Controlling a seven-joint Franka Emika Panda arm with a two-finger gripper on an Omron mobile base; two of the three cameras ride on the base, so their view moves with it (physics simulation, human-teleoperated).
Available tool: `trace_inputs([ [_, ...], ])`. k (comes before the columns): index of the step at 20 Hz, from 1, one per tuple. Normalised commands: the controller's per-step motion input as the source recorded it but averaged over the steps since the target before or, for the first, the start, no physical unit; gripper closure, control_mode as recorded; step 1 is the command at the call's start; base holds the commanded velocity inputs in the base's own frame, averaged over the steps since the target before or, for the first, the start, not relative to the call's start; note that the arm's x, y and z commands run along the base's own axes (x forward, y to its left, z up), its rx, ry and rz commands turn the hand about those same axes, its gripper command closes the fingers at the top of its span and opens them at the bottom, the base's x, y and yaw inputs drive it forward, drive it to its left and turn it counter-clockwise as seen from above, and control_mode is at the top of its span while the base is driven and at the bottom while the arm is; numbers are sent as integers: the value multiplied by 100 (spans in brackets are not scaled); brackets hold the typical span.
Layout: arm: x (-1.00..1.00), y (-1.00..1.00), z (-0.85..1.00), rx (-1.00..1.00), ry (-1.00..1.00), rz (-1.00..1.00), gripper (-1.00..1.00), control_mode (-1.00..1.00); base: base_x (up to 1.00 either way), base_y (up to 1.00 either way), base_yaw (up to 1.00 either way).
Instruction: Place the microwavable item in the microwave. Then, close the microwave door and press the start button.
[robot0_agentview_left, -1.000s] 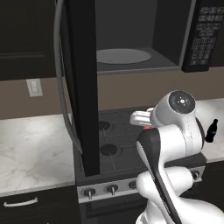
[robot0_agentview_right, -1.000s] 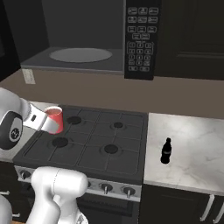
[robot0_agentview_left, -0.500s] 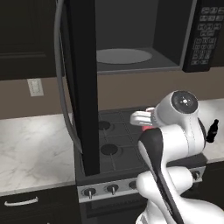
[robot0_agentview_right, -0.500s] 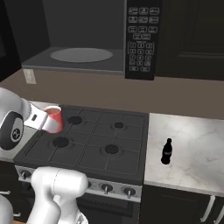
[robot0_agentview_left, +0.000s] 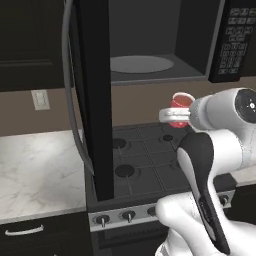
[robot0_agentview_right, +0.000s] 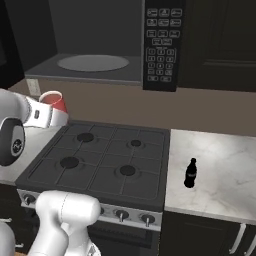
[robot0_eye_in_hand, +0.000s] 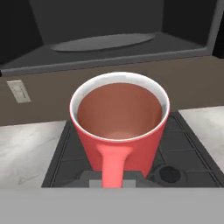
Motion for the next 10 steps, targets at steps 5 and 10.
trace_inputs([
  [5, -2, 0, 100, -12, -8, 0, 100, -100, 0, 0, 0],
  [10, 12, 0, 71, -11, -3, 0, 100, -100, 0, 0, 0],
])
